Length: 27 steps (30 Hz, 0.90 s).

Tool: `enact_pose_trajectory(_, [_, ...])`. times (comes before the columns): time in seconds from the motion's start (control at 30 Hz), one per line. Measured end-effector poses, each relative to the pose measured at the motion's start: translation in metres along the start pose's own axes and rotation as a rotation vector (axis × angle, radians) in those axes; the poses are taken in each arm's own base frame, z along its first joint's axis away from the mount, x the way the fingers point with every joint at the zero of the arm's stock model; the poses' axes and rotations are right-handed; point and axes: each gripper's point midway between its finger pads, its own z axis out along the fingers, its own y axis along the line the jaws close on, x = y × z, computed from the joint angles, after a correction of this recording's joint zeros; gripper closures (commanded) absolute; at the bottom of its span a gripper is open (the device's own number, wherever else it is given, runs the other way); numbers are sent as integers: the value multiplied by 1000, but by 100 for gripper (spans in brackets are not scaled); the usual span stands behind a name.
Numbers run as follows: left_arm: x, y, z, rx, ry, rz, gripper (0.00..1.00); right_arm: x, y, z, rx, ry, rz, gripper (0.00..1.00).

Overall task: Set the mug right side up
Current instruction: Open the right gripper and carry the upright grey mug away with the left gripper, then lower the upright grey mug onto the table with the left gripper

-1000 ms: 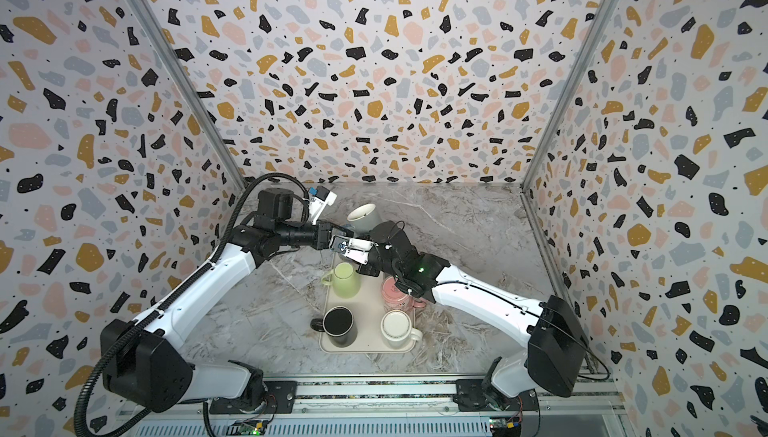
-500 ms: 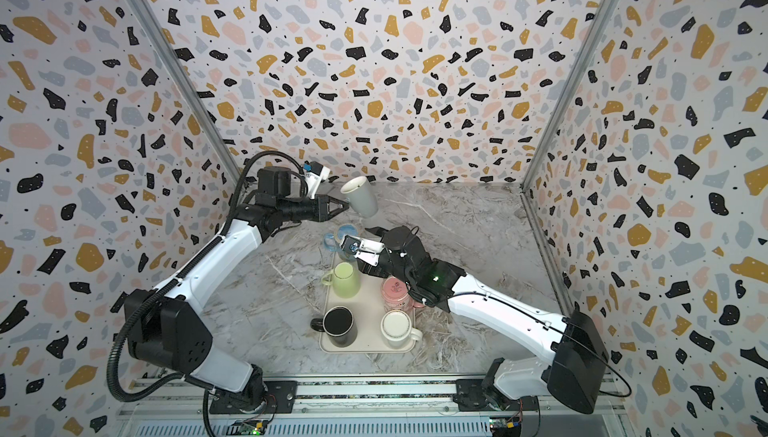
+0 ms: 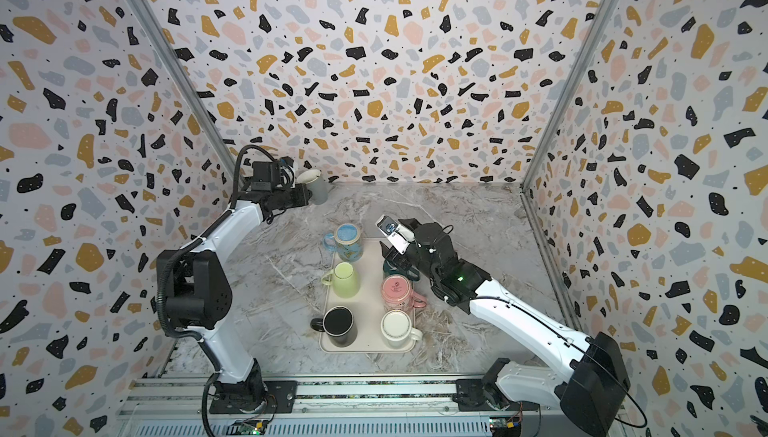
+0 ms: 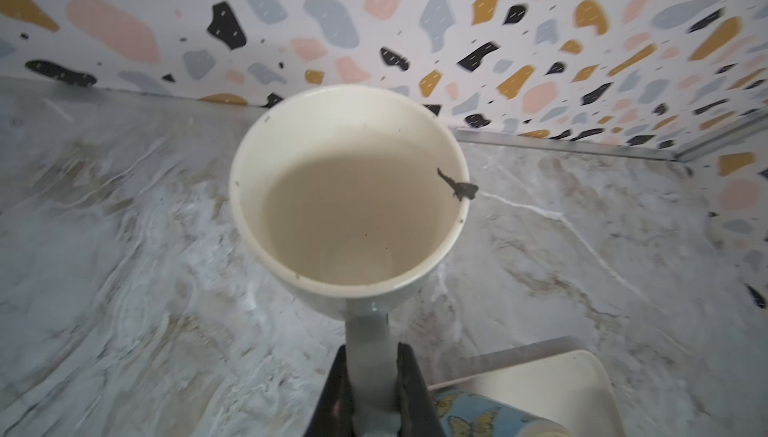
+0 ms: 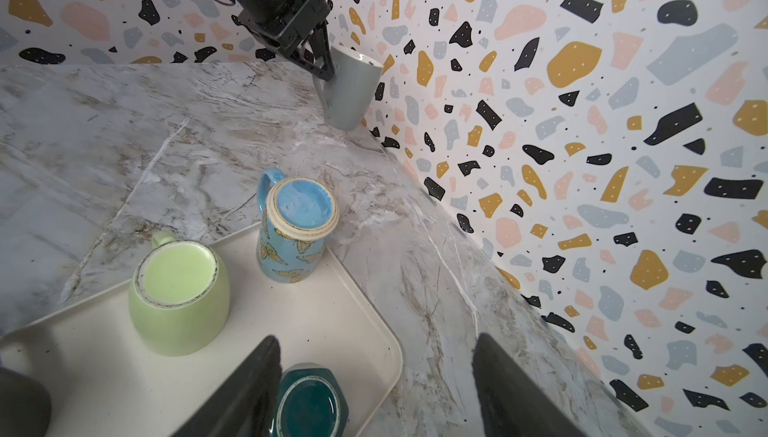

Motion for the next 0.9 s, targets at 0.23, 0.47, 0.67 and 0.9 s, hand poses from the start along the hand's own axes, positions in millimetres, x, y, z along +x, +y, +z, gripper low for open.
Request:
enact_pose_trajectory(0.23, [23, 29, 13, -130, 24, 2, 100, 5, 0, 2, -6, -1, 63, 25])
enact_pose_trajectory(0.47, [49, 52, 26, -208, -11, -2, 100, 4, 1, 3, -8, -21, 98, 25])
enact_pose_trajectory(0.67, [53, 57, 29, -230, -32, -2, 100, 6, 2, 4, -13, -28, 118, 25])
enact_pose_trajectory(0.9, [36, 53, 30, -227, -103, 11, 100, 7, 3, 4, -16, -31, 132, 25])
